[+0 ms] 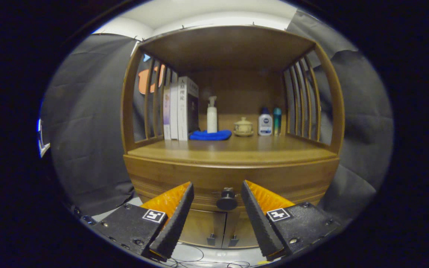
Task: Pull open the drawer, take out the items inside it, and place them on the countertop above the cabinet.
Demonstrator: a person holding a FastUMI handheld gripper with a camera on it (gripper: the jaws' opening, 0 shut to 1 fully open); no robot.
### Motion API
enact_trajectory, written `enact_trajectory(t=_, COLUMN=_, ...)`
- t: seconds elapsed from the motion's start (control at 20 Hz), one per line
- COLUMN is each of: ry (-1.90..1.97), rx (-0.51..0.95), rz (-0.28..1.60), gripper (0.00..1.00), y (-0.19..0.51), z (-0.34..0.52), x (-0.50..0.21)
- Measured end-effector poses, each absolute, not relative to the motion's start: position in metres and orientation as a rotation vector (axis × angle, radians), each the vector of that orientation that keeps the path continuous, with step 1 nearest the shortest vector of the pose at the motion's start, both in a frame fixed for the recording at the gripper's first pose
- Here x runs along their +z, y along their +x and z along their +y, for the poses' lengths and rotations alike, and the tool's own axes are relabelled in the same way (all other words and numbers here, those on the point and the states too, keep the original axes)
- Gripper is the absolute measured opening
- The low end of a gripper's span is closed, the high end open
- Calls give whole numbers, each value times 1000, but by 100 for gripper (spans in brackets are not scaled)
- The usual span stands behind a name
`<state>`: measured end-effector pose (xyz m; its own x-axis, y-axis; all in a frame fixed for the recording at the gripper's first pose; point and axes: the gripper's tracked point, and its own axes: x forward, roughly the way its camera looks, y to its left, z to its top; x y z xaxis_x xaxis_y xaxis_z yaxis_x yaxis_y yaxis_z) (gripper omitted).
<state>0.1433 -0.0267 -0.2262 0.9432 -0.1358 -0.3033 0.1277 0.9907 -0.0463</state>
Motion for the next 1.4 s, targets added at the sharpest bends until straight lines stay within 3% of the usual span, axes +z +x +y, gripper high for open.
enact_trajectory(t=0.25, ry=2, rx=-191, rz=356, gripper=79, y=170, z=-47, x=-263)
enact_trajectory(t=0.6, ry=56, rx=-231, rz=360, gripper=53, y=185, z=-54, x=-279)
enact_trajectory(t=0.75, ry=64, rx=-257, rz=344, gripper=51, y=187, z=-56, x=-280)
enact_trajectory(t=1.0, ry=58, rx=-248, rz=370, gripper=39, y=184, z=-57, x=-281)
enact_trajectory(t=1.4, ry=38, rx=-213, rz=371, gripper=38, y=180, z=-53, x=-278)
